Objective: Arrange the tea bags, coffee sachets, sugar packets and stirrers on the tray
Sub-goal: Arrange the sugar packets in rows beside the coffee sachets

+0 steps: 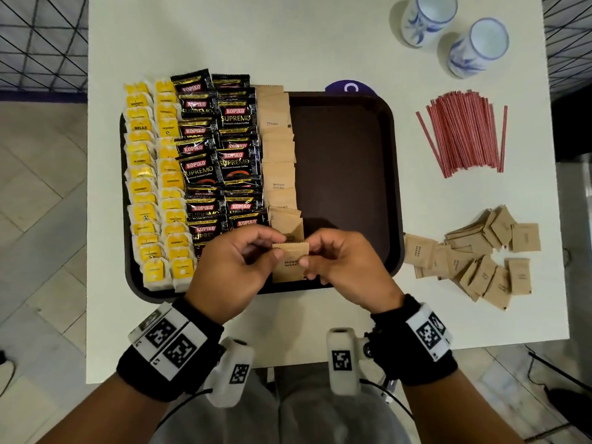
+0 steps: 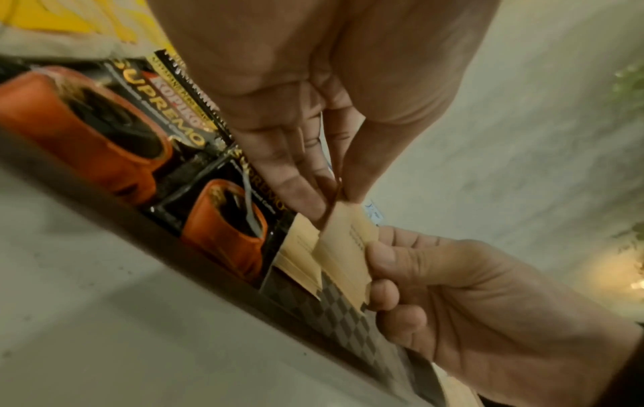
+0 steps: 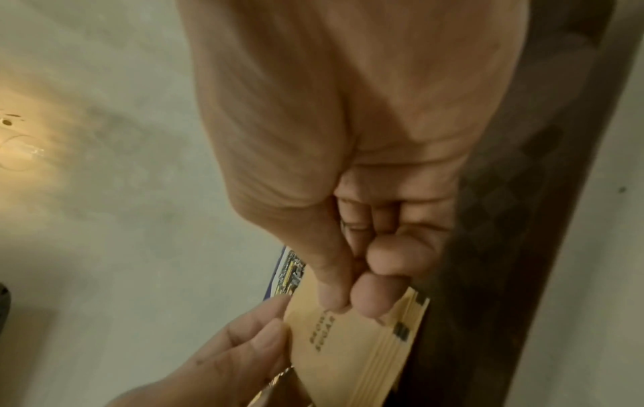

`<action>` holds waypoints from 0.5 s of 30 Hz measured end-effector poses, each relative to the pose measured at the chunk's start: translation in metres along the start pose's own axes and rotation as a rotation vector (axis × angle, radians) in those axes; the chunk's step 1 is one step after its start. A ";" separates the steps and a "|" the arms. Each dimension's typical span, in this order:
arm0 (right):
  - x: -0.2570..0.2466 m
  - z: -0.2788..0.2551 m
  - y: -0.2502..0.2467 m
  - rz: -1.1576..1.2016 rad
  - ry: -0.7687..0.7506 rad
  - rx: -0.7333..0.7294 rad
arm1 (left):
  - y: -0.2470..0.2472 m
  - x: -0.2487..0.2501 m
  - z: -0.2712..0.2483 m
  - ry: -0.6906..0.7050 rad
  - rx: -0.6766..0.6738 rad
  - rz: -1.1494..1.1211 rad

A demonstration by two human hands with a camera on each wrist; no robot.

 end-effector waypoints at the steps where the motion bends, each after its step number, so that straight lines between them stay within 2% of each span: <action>1: 0.003 0.001 -0.004 0.000 0.024 0.024 | -0.003 0.004 -0.001 0.045 0.024 0.060; 4: 0.012 0.008 -0.013 -0.017 0.091 0.075 | -0.020 0.016 0.000 0.173 0.105 0.348; 6: 0.014 0.011 -0.013 -0.045 0.110 0.083 | -0.030 0.016 0.002 0.184 0.137 0.431; 13: 0.010 0.016 0.000 -0.086 0.117 0.115 | -0.044 0.013 0.002 0.131 0.207 0.399; 15: 0.008 0.013 -0.001 -0.120 0.103 0.169 | -0.043 0.013 0.001 0.127 0.200 0.393</action>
Point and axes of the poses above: each hand's wrist, its own z-axis towards the middle knuckle, its own y-axis out of the palm, x = y × z, the point moved 6 cm from there along z, towards the middle knuckle, and after that the axes turned 6 degrees about y, right-handed, at the moved point
